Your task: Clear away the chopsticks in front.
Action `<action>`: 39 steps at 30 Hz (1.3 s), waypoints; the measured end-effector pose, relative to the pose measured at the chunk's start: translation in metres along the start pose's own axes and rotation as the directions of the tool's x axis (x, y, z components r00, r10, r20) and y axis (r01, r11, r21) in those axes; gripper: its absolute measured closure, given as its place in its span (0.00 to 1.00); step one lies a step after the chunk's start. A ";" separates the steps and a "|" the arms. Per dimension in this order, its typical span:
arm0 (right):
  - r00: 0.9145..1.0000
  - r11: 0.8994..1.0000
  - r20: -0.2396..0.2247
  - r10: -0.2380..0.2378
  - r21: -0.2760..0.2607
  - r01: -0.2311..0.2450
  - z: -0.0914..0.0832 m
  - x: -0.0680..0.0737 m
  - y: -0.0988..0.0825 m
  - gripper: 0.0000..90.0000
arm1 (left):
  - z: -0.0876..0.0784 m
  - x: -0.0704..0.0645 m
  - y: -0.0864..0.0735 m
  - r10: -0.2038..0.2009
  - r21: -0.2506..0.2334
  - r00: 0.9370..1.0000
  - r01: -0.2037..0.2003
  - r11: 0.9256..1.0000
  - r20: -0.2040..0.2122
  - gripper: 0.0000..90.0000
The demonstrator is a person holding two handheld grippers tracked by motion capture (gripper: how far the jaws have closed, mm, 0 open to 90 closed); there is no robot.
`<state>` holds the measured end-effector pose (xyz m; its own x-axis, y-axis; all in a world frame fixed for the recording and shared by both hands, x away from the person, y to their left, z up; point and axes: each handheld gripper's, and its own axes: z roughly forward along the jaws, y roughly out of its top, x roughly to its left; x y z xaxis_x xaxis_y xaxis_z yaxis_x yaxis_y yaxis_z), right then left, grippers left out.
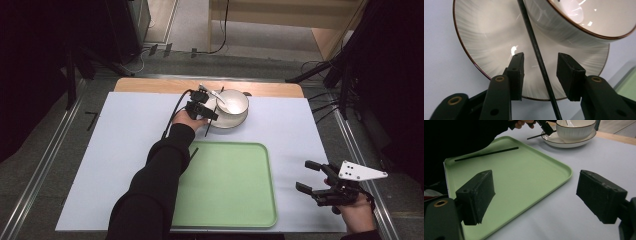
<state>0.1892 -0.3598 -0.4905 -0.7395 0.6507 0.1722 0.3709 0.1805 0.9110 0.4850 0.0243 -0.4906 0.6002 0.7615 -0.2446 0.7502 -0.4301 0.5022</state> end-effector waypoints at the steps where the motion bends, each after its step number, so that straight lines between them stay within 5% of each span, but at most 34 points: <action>1: 1.000 1.000 0.000 0.000 0.001 0.000 0.000 0.000 0.000 0.17 | 0.001 0.001 0.000 -0.004 0.006 1.000 0.004 1.000 -0.005 0.69; 11: 1.000 1.000 -0.002 0.000 -0.001 0.000 0.000 -0.001 0.000 0.17 | 0.007 0.004 0.001 -0.086 0.005 0.996 0.086 0.996 -0.027 0.91; 22: 1.000 1.000 -0.003 0.001 -0.002 -0.001 0.000 0.000 0.000 0.17 | 0.007 0.005 0.003 -0.146 -0.004 0.989 0.146 0.989 -0.022 0.95; 39: 1.000 1.000 -0.002 -0.002 0.002 0.002 0.000 0.000 0.000 0.17 | -0.058 0.020 -0.004 -0.151 -0.025 0.988 0.150 0.988 -0.021 0.95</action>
<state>0.1896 -0.3594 -0.4904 -0.7414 0.6489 0.1708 0.3706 0.1838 0.9104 0.4780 0.0693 -0.4488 0.4745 0.8275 -0.3001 0.8247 -0.2987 0.4803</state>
